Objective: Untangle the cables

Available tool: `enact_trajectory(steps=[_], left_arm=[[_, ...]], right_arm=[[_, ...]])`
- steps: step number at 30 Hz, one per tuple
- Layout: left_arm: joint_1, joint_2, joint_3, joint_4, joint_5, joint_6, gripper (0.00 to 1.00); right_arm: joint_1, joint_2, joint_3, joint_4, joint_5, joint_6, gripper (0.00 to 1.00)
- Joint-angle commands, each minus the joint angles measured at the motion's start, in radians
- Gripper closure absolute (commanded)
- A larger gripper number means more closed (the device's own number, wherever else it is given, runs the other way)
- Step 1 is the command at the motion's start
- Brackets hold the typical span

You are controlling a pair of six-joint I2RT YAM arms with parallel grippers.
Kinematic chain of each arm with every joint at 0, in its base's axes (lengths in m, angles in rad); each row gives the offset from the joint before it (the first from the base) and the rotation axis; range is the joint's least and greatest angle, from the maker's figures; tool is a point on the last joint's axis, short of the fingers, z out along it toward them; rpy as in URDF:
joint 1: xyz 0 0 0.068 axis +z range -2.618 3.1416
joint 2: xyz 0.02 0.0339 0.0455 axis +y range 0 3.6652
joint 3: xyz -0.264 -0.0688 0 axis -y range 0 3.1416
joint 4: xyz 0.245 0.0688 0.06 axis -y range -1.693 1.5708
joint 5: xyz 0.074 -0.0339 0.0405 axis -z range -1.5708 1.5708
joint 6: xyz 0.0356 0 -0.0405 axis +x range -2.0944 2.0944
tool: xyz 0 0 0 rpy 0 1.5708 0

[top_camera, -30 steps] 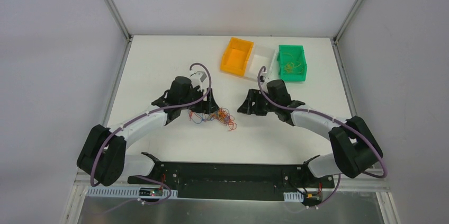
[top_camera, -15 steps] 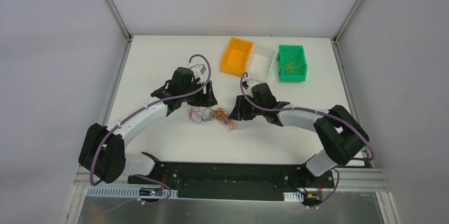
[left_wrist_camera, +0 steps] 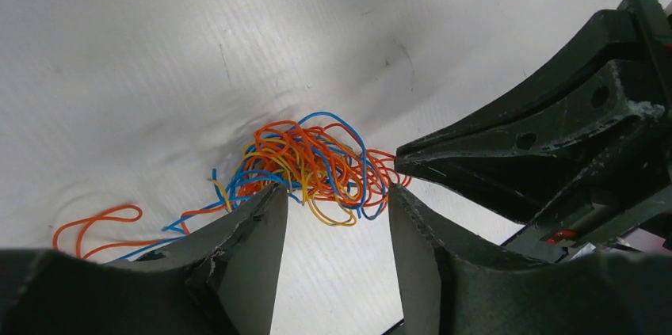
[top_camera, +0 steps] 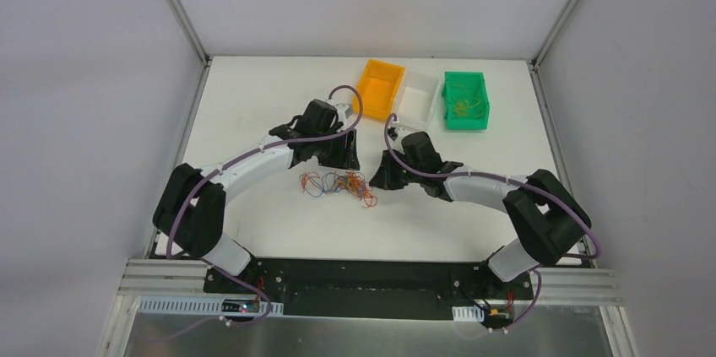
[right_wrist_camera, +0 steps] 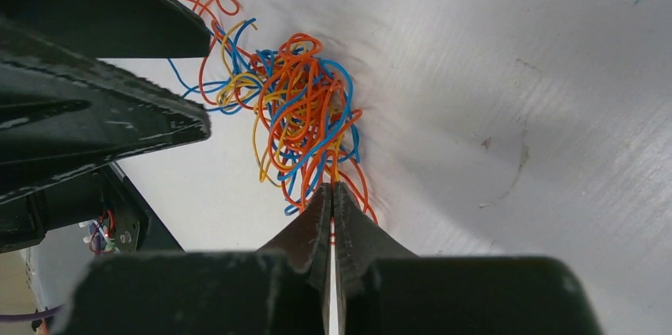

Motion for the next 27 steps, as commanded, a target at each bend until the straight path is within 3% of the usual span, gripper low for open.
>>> enact_trajectory(steps=[1, 9, 10, 12, 13, 18, 23, 27], left_arm=[[-0.021, 0.061, 0.065, -0.06, -0.017, -0.015, 0.51], [-0.048, 0.162, 0.09, -0.079, -0.025, -0.062, 0.6], [-0.052, 0.177, 0.089, -0.079, -0.034, -0.067, 0.66], [-0.054, 0.194, 0.08, -0.072, -0.063, -0.081, 0.98], [-0.054, 0.189, 0.071, -0.065, -0.093, -0.084, 1.0], [-0.039, 0.022, -0.009, -0.035, -0.245, -0.076, 1.0], [0.044, -0.153, -0.115, -0.03, -0.279, -0.097, 1.0], [0.14, -0.338, -0.245, 0.036, -0.287, -0.146, 1.0]], right_arm=[[0.005, -0.052, -0.004, 0.047, 0.036, 0.001, 1.0], [0.004, -0.056, -0.009, 0.05, 0.057, 0.009, 1.0], [0.004, -0.059, -0.011, 0.05, 0.07, 0.011, 1.0], [0.006, -0.067, -0.018, 0.049, 0.109, 0.015, 1.0], [0.005, -0.074, -0.02, 0.04, 0.14, 0.016, 1.0], [-0.026, -0.113, -0.033, -0.068, 0.451, 0.093, 1.0], [-0.186, -0.18, -0.108, -0.084, 0.488, 0.228, 1.0], [-0.245, -0.284, -0.182, -0.064, 0.55, 0.272, 1.0]])
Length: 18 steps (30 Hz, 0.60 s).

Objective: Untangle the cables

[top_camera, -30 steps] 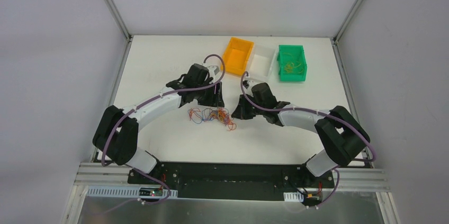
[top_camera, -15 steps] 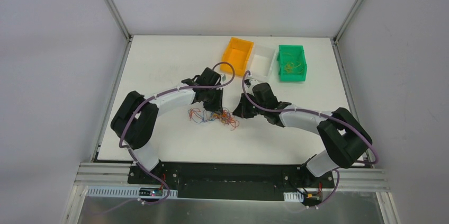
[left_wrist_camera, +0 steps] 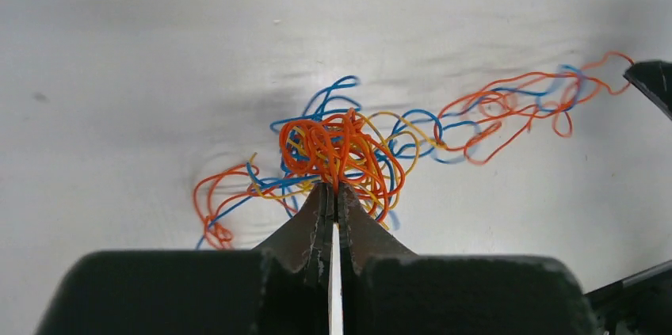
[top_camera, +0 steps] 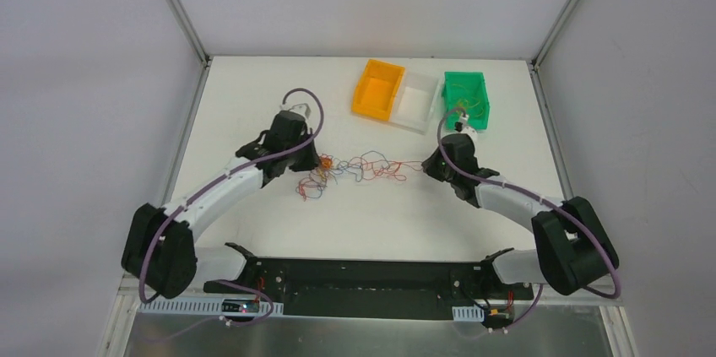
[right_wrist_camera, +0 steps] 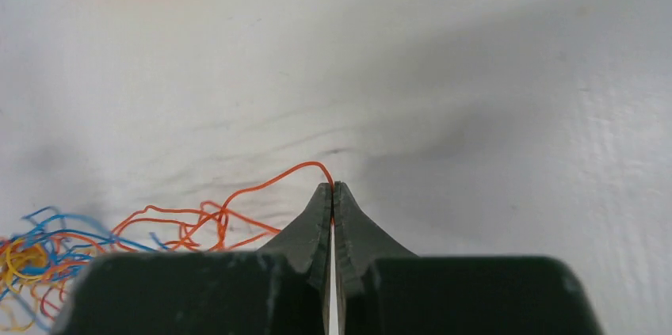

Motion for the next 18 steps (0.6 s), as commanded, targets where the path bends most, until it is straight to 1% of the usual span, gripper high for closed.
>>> enact_trajectory(steps=[1, 5, 9, 13, 18], left_arm=[[0.093, -0.182, -0.116, 0.052, -0.053, -0.063, 1.0], [0.14, -0.27, -0.151, 0.035, -0.12, -0.072, 1.0], [0.181, -0.318, -0.158, -0.012, -0.206, -0.106, 1.0], [0.203, -0.344, -0.163, -0.032, -0.233, -0.119, 1.0], [0.207, -0.39, -0.172, -0.092, -0.384, -0.169, 1.0]], right_arm=[[-0.041, -0.131, -0.07, 0.003, 0.14, 0.09, 1.0], [-0.054, -0.185, -0.085, -0.067, 0.299, 0.124, 1.0], [-0.075, -0.206, -0.081, -0.132, 0.401, 0.175, 1.0], [-0.091, -0.244, -0.094, -0.142, 0.425, 0.179, 1.0], [-0.1, -0.296, -0.099, -0.188, 0.527, 0.219, 1.0]])
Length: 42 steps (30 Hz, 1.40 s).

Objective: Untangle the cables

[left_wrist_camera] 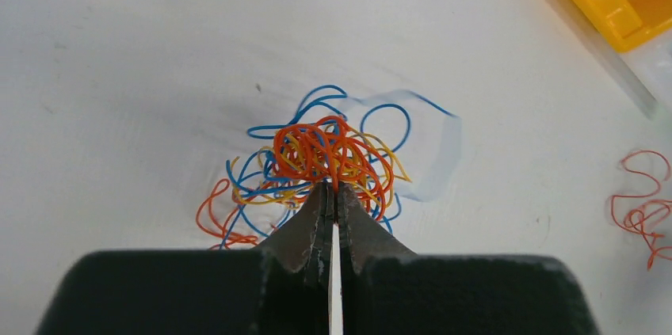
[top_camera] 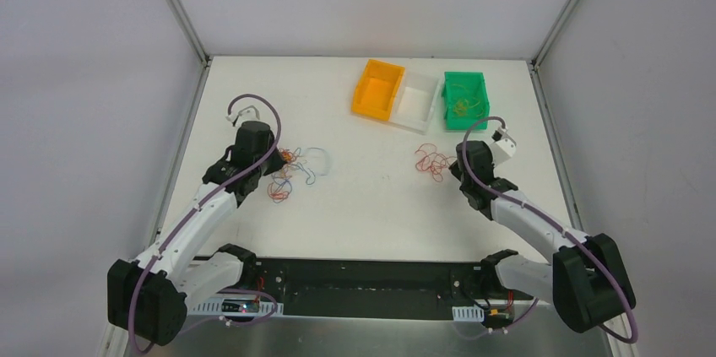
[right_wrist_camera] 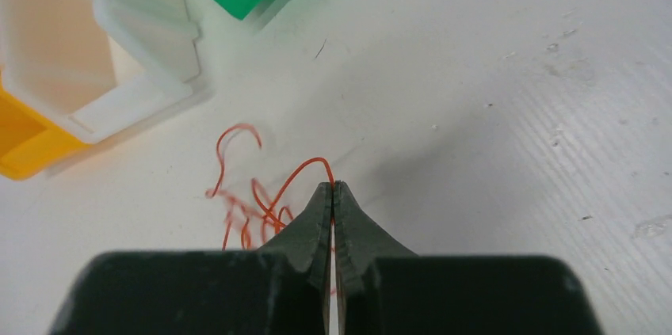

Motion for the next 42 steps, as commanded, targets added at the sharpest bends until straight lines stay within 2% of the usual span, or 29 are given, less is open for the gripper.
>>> enact_trajectory(steps=[1, 5, 7, 12, 15, 17, 22, 27, 33, 42], left_arm=[[0.009, -0.073, -0.02, -0.053, -0.17, -0.065, 1.0], [0.009, -0.109, -0.028, -0.056, -0.195, -0.073, 1.0], [0.01, -0.1, -0.022, -0.044, -0.15, -0.048, 1.0], [0.008, -0.008, 0.019, 0.041, 0.202, 0.067, 1.0], [-0.004, 0.044, 0.05, 0.089, 0.369, 0.094, 1.0], [-0.05, 0.072, 0.074, 0.119, 0.447, 0.128, 1.0], [-0.186, 0.128, 0.142, 0.121, 0.411, 0.202, 1.0], [-0.196, 0.17, 0.163, 0.124, 0.428, 0.189, 1.0], [-0.205, 0.203, 0.193, 0.132, 0.523, 0.216, 1.0], [-0.208, 0.188, 0.178, 0.131, 0.538, 0.211, 1.0]], right_arm=[[-0.012, -0.076, -0.01, -0.049, 0.157, 0.068, 1.0], [-0.013, -0.125, -0.051, -0.01, 0.156, 0.056, 1.0], [-0.013, -0.118, -0.048, 0.008, 0.115, 0.025, 1.0], [-0.003, -0.059, -0.015, 0.092, -0.128, -0.1, 1.0], [0.027, -0.04, 0.01, 0.1, -0.18, -0.146, 1.0], [0.057, -0.039, 0.039, 0.1, -0.188, -0.178, 1.0], [0.083, -0.01, 0.226, -0.013, -0.234, -0.231, 1.0], [0.083, 0.073, 0.481, -0.157, -0.302, -0.232, 1.0], [0.072, 0.194, 0.699, -0.192, -0.287, -0.249, 1.0], [-0.006, 0.444, 0.959, -0.218, -0.277, -0.266, 1.0]])
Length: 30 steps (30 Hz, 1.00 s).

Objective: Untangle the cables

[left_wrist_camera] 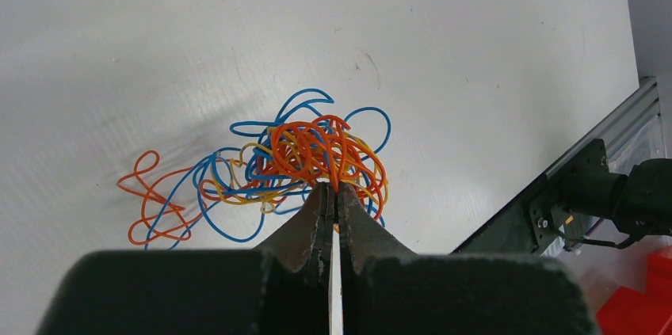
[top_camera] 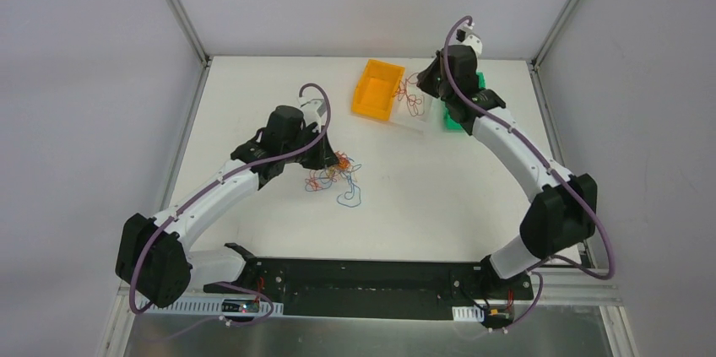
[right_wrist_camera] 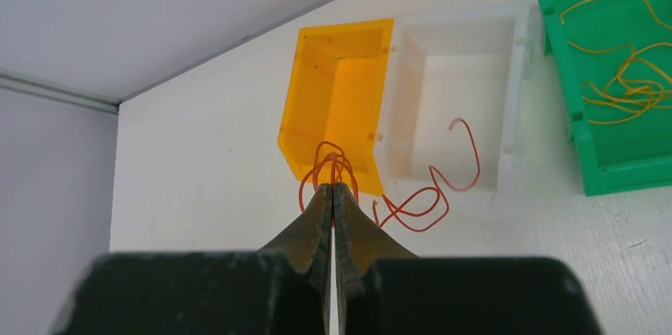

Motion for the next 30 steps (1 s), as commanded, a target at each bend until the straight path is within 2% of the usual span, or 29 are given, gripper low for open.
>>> enact_trajectory(steps=[1, 9, 21, 22, 24, 26, 28, 30], left_arm=[[-0.011, -0.026, 0.021, 0.029, 0.045, 0.011, 1.0], [-0.012, -0.042, 0.008, 0.03, 0.032, 0.004, 1.0], [-0.013, -0.023, 0.018, 0.023, 0.032, 0.003, 1.0], [-0.013, -0.022, 0.02, 0.021, 0.033, 0.003, 1.0], [-0.013, -0.022, 0.019, 0.02, 0.035, 0.003, 1.0], [-0.013, -0.023, 0.018, 0.017, 0.035, 0.003, 1.0], [-0.013, -0.021, 0.019, 0.014, 0.033, 0.003, 1.0], [-0.013, -0.018, 0.018, 0.013, 0.034, 0.003, 1.0]], right_arm=[[-0.062, 0.093, 0.117, -0.024, -0.001, -0.018, 1.0], [-0.144, 0.246, 0.246, -0.055, -0.04, -0.001, 1.0], [-0.146, 0.475, 0.38, -0.184, -0.007, -0.045, 1.0], [-0.144, 0.492, 0.396, -0.203, -0.011, -0.049, 0.95], [-0.143, 0.512, 0.44, -0.252, -0.022, -0.055, 0.66], [-0.14, 0.504, 0.465, -0.277, -0.034, -0.066, 0.46], [-0.137, 0.469, 0.467, -0.287, -0.041, -0.077, 0.35], [-0.133, 0.415, 0.455, -0.296, -0.053, -0.088, 0.33]])
